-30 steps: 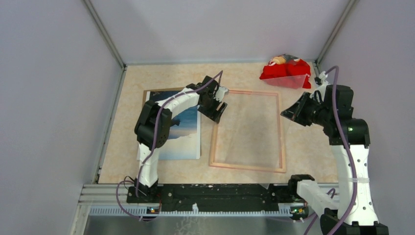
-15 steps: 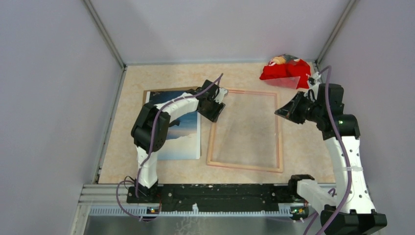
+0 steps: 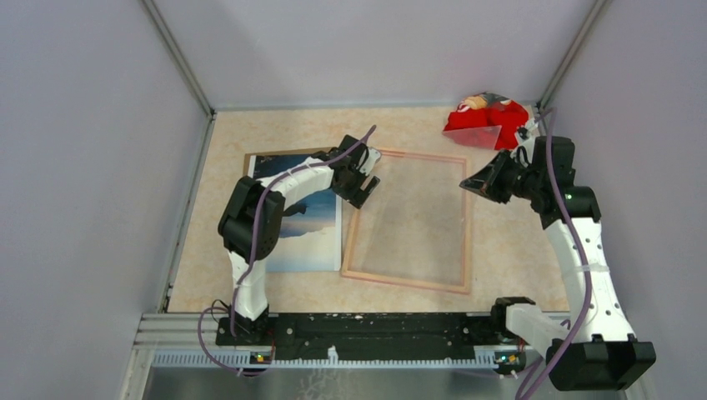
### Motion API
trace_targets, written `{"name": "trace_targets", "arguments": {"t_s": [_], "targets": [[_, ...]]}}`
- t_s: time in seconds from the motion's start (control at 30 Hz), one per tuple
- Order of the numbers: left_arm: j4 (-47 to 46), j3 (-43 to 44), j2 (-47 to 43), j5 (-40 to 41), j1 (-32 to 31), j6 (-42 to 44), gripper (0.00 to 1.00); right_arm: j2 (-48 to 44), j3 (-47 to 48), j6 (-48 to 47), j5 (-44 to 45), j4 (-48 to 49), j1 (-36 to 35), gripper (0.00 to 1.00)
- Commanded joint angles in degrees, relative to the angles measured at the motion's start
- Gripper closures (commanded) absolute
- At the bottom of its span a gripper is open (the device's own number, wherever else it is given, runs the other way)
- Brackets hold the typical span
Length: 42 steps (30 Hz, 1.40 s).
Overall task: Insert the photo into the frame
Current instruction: Pick up the photo frame item at the center of the board, then place the photo frame item in the photo frame.
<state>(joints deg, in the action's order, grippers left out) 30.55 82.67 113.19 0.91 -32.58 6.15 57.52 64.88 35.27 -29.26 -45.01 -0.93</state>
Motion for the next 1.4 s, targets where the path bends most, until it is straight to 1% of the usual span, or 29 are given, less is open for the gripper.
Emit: {"name": "trace_targets", "arguments": {"t_s": [0.0, 0.07, 0.2, 0.33, 0.43, 0.63, 0.83, 1.0, 1.1, 1.2, 1.3, 1.37], "targets": [[7.79, 4.32, -6.58, -2.59, 1.86, 0.59, 0.02, 2.66, 2.92, 2.41, -3.77, 6.39, -0.13, 1.0], [9.5, 5.98, -8.69, -4.92, 3.45, 1.1, 0.02, 4.17, 5.1, 2.79, -3.98, 6.6, -1.31, 1.0], [11.2, 7.44, -11.75, -9.02, 8.87, 2.41, 0.02, 6.97, 8.49, 4.66, -4.03, 7.48, -4.68, 1.0], [11.35, 6.54, -13.67, -11.08, 14.24, 3.86, 0.02, 8.78, 11.26, 5.95, -3.57, 8.08, -7.71, 1.0], [11.26, 5.0, -14.7, -11.81, 16.36, 4.47, 0.02, 9.42, 12.73, 6.08, -3.6, 7.73, -8.12, 1.0], [10.35, 2.23, -16.31, -13.86, 16.8, 4.17, 0.02, 10.15, 14.73, 5.64, -3.93, 6.73, -8.12, 1.0], [10.6, 0.2, -16.82, -18.64, 16.77, 4.62, 0.02, 11.73, 11.76, 9.22, -7.77, 10.58, -8.08, 1.0], [9.36, -1.44, -17.12, -17.14, 16.76, 5.12, 0.02, 12.88, 10.35, 16.03, -12.74, 16.94, -8.03, 1.0], [8.92, -2.05, -17.21, -16.6, 16.84, 5.19, 0.02, 13.13, 11.84, 18.07, -13.87, 18.16, -8.04, 1.0], [8.57, -2.35, -17.38, -16.14, 16.91, 4.94, 0.02, 13.14, 11.28, 20.9, -15.99, 21.09, -8.04, 1.0], [8.47, -2.09, -17.52, -15.61, 17.61, 4.77, 0.02, 13.25, 9.92, 20.62, -15.64, 21.33, -7.98, 1.0], [8.37, -2.0, -17.61, -14.83, 18.33, 4.66, 0.02, 13.71, 7.11, 20.47, -15.72, 22.61, -7.95, 1.0]]}}
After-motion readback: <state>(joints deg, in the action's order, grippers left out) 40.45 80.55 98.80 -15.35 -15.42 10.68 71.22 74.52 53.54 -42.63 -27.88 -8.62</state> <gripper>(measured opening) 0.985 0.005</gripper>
